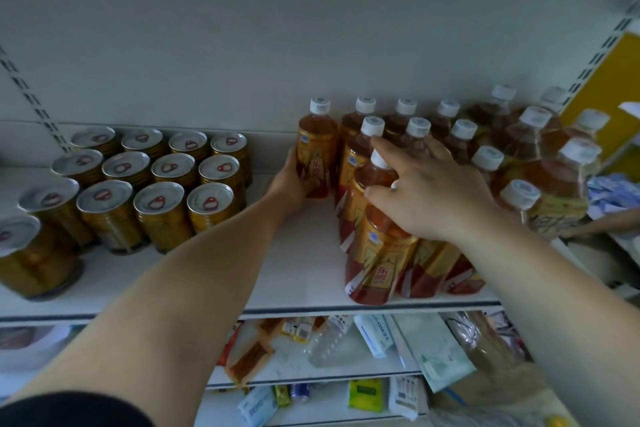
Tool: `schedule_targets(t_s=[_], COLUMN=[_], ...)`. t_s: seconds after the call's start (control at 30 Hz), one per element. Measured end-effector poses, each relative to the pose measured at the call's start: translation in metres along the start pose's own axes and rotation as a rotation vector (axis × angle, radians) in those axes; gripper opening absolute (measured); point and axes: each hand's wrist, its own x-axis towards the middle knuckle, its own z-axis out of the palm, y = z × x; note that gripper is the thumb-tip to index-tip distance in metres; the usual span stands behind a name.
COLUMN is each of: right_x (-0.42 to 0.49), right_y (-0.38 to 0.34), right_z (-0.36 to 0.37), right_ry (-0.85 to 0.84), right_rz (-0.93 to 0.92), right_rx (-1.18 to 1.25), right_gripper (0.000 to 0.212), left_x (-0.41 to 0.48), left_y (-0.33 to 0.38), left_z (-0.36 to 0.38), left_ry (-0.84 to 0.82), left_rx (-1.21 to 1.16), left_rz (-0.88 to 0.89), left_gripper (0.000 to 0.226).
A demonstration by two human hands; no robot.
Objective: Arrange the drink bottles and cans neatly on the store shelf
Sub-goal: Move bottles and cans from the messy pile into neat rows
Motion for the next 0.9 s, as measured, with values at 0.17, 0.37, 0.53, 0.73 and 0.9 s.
schedule_targets(t_s=[0.17, 0.37, 0.53, 0.73, 0.9], right_x=[-0.001, 0.003, -0.003, -0.009, -0.008], right_y=[-0.001, -0.003, -0.004, -0.017, -0.075], right_z=[-0.001, -0.006, -0.009, -0.025, -0.034], right_ry=[-0.012, -0.033, -0.061, -0.123, -0.017], right_rz=[0.005, 0.015, 0.014, 0.038, -0.040], right_rx=[0.000, 0.018, 0.013, 0.098, 0.141], right_gripper=[0.068, 0.068, 0.073, 0.108, 0.071], left_x=[0.012, 0.017, -0.058, -0.116, -0.160], left_y=[0.008, -0.014, 0.025, 0.051, 0.071], left_z=[-0.003, -0.007, -0.035, -0.102, -0.169], left_ry=[0.001, -0.090, -0.148, -0.209, -0.172], left_rx=[0.078, 0.259, 0.434, 0.657, 0.677], left_rz=[-0.021, -0.019, -0.068, 0.116, 0.169], left_gripper=[0.086, 0.108, 0.080, 0.073, 0.068])
